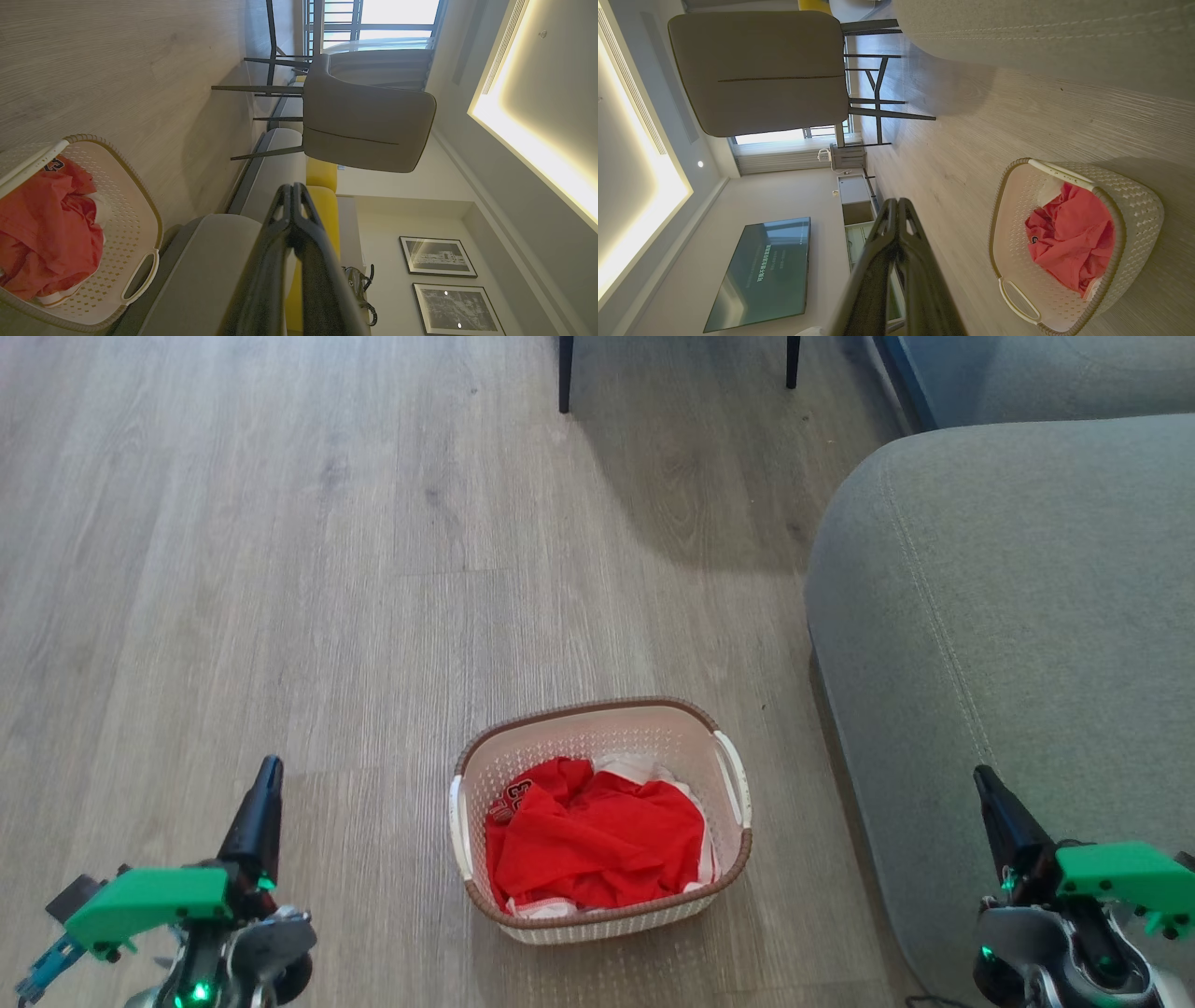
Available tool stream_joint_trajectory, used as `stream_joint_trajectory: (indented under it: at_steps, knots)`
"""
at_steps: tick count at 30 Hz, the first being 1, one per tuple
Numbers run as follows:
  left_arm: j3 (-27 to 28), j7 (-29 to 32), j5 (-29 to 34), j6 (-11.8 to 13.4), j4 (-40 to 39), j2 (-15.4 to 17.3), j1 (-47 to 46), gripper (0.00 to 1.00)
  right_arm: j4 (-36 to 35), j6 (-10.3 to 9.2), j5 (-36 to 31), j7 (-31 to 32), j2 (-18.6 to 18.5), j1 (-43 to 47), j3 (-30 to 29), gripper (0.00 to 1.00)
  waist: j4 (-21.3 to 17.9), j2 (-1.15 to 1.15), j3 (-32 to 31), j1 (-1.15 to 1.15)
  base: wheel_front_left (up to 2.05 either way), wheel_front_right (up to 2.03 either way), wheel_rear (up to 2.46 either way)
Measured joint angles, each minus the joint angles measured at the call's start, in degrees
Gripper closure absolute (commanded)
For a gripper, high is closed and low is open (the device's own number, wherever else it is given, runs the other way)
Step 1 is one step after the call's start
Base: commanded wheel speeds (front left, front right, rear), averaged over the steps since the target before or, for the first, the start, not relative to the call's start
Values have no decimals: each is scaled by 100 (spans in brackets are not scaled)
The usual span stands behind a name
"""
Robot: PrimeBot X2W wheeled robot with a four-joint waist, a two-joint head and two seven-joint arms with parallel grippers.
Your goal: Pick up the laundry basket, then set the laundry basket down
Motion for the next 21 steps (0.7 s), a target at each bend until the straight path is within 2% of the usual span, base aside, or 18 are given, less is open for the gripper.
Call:
stream_joint_trajectory:
  at_steps: [21]
  knots:
    - [0, 0, 0, 0, 0, -1, 0, 100, 0, 0, 0, 4, 0, 0, 0, 100, 0, 0, 0, 0, 0, 0, 0]
